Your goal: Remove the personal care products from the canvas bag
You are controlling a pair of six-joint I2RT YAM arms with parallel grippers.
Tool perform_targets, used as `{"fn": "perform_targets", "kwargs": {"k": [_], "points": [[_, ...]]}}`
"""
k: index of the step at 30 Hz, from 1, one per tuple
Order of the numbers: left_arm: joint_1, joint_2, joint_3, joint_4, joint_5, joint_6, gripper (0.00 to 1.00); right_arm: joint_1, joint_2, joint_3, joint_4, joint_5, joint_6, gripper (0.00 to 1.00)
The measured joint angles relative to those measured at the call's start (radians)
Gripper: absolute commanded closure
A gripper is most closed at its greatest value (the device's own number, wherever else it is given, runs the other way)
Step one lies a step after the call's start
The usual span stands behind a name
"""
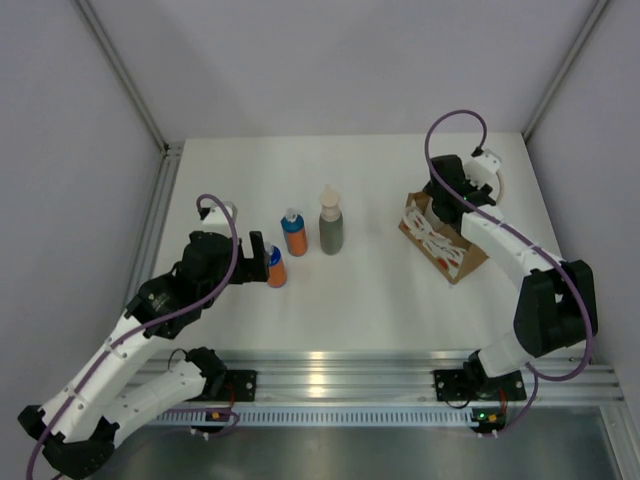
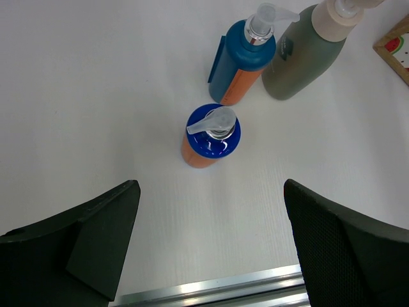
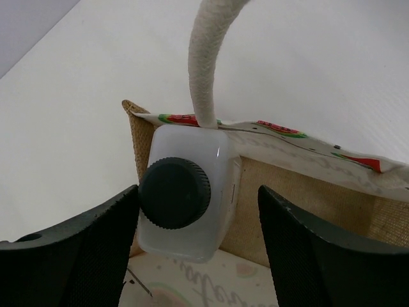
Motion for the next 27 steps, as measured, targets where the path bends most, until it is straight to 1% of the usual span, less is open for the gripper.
{"fn": "perform_targets", "kwargs": {"k": [3, 7, 16, 27], "points": [[0.000, 0.005, 0.000, 0.000, 0.006, 0.000, 0.02, 0.000, 0.000, 0.002, 0.000, -0.010, -0.028, 0.28], [0.000, 0.012, -0.001, 0.000, 0.013, 0.000, 0.02, 0.000, 0.000, 0.002, 0.005, -0.027, -0.062, 0.32], [0.000, 0.013, -0.001, 0.000, 0.016, 0.000, 0.02, 0.000, -0.047, -0.021, 0.037, -0.105, -0.129, 0.32], [0.000, 0.025, -0.001, 0.001, 0.021, 0.000, 0.02, 0.000, -0.048, -0.047, 0.080, -0.157, -0.169, 0.35]]}}
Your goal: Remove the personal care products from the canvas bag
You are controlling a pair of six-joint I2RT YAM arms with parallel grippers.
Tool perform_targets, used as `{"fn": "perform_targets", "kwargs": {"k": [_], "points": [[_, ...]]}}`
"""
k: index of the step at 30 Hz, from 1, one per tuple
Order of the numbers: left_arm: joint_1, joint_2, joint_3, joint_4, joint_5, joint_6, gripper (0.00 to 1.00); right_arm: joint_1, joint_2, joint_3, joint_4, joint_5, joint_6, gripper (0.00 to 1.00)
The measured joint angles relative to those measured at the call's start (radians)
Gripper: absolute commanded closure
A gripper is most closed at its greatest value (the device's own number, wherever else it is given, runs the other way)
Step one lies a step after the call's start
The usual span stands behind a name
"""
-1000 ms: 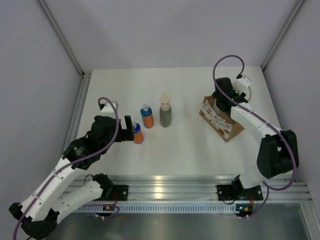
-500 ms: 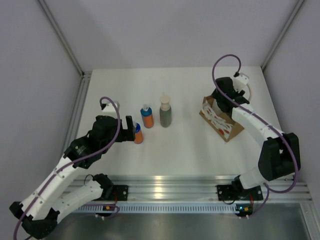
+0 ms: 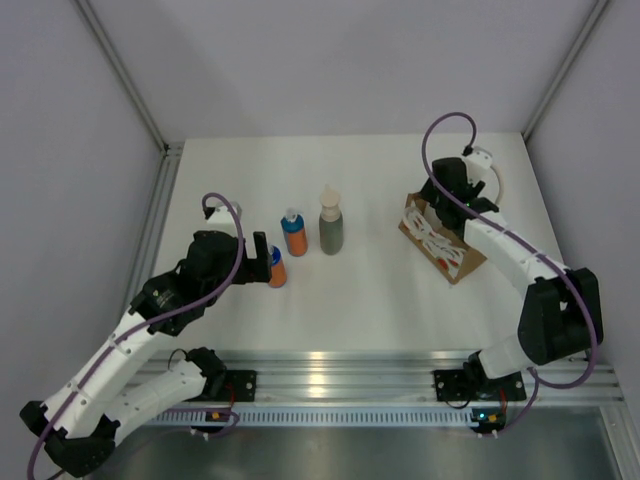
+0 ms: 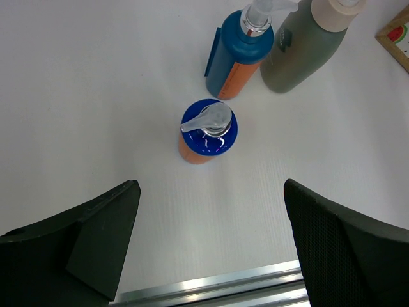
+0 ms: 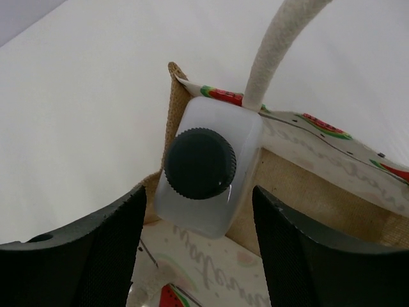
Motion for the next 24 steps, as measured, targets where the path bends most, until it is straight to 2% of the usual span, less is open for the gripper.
{"fn": "perform_targets", "kwargs": {"k": [12, 24], "points": [[0.000, 0.000, 0.000, 0.000, 0.003, 0.000, 0.02, 0.000, 0.000, -0.046, 0.007, 0.003, 0.008, 0.38], [0.000, 0.007, 0.000, 0.000, 0.013, 0.000, 0.02, -0.001, 0.076, -0.003, 0.011, 0.050, -0.020, 0.32]]}}
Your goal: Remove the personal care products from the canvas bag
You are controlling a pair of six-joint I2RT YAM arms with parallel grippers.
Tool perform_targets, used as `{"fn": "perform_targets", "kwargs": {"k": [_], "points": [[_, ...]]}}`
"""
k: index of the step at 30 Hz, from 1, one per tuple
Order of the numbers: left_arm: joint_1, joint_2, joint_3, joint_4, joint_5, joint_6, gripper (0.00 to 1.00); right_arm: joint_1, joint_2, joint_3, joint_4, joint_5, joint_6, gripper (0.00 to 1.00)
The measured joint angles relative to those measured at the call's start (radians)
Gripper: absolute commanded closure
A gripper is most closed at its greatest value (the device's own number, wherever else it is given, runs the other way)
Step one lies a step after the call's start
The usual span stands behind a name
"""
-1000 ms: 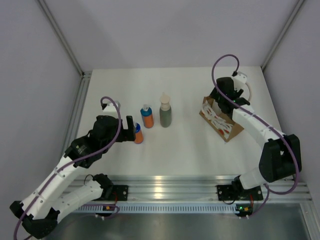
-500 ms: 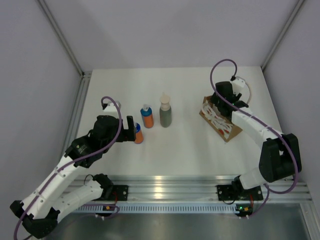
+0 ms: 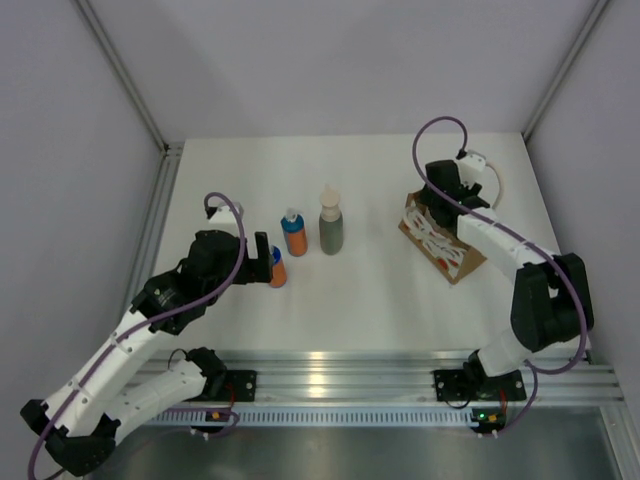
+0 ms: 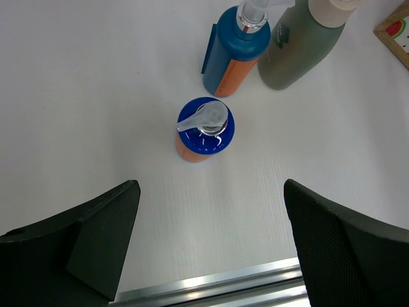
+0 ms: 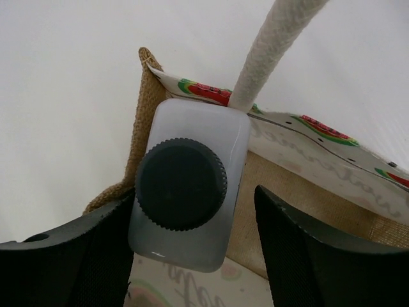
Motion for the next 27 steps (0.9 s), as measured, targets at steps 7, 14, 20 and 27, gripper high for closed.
{"fn": "perform_targets", "kwargs": {"k": [7, 14, 20, 27], "points": [[0.000, 0.003, 0.000, 0.001, 0.005, 0.002, 0.02, -0.007, 0.051, 0.023, 0.000, 0.027, -0.025, 0.32], [0.000, 0.006, 0.000, 0.003, 0.006, 0.003, 0.02, -0.018, 0.078, 0.026, 0.031, 0.037, -0.064, 0.33], [0.000, 0.006, 0.000, 0.006, 0.007, 0.004, 0.02, -0.019, 0.080, 0.024, 0.098, 0.048, -0.120, 0.41], [0.000, 0.006, 0.000, 0.006, 0.016, 0.007, 0.02, -0.033, 0.091, 0.002, 0.162, 0.050, -0.158, 0.44]]}}
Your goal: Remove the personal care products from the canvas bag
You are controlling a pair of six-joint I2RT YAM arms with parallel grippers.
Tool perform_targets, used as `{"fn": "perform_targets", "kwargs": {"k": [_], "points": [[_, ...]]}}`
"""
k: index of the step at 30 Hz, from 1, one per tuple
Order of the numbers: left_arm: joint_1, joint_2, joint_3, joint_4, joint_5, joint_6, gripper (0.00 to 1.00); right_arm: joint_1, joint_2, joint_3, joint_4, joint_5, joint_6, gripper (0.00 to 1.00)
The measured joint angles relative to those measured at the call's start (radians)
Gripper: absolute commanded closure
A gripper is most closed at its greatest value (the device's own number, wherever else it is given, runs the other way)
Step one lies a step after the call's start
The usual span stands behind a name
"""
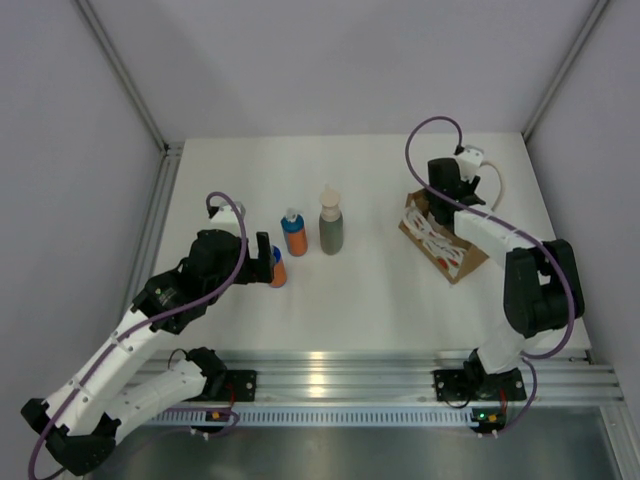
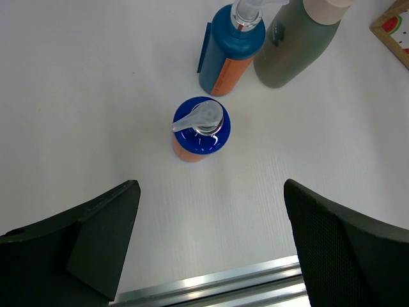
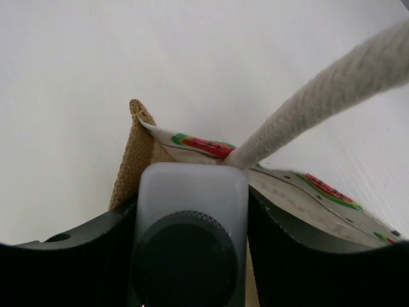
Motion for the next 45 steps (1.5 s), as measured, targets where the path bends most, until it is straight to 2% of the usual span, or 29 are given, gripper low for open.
{"fn": "perform_targets", "kwargs": {"k": [5, 8, 9, 10, 12, 13, 14, 22, 31, 39, 45], "points": [[0.000, 0.000, 0.000, 0.000, 0.007, 0.000, 0.02, -0.009, 0.012, -0.018, 0.031, 0.001, -0.005, 0.43], [0.000, 0.000, 0.000, 0.000, 0.010, 0.002, 0.02, -0.010, 0.013, -0.032, 0.045, 0.000, -0.005, 0.51], [0.000, 0.000, 0.000, 0.000, 0.011, 0.002, 0.02, -0.010, 0.013, -0.036, 0.052, 0.000, -0.004, 0.62], [0.000, 0.000, 0.000, 0.000, 0.012, 0.003, 0.02, -0.010, 0.013, -0.039, 0.056, 0.002, -0.009, 0.69], [0.000, 0.000, 0.000, 0.000, 0.013, 0.003, 0.02, -0.011, 0.009, -0.050, 0.074, 0.008, -0.013, 0.77], [0.000, 0.000, 0.000, 0.000, 0.014, 0.003, 0.02, -0.011, 0.008, -0.053, 0.079, 0.008, -0.014, 0.93], [0.000, 0.000, 0.000, 0.000, 0.015, 0.003, 0.02, -0.011, 0.006, -0.058, 0.085, 0.008, -0.015, 1.00], [0.000, 0.000, 0.000, 0.000, 0.015, 0.003, 0.02, -0.012, -0.034, -0.098, 0.103, -0.032, -0.052, 1.00], [0.000, 0.000, 0.000, 0.000, 0.015, 0.003, 0.02, -0.013, -0.166, -0.182, 0.061, -0.174, -0.138, 1.00], [0.000, 0.000, 0.000, 0.000, 0.015, 0.003, 0.02, -0.013, -0.231, -0.183, 0.032, -0.201, -0.203, 1.00], [0.000, 0.000, 0.000, 0.000, 0.014, 0.003, 0.02, -0.014, -0.233, -0.121, -0.071, -0.229, -0.226, 1.00]]}}
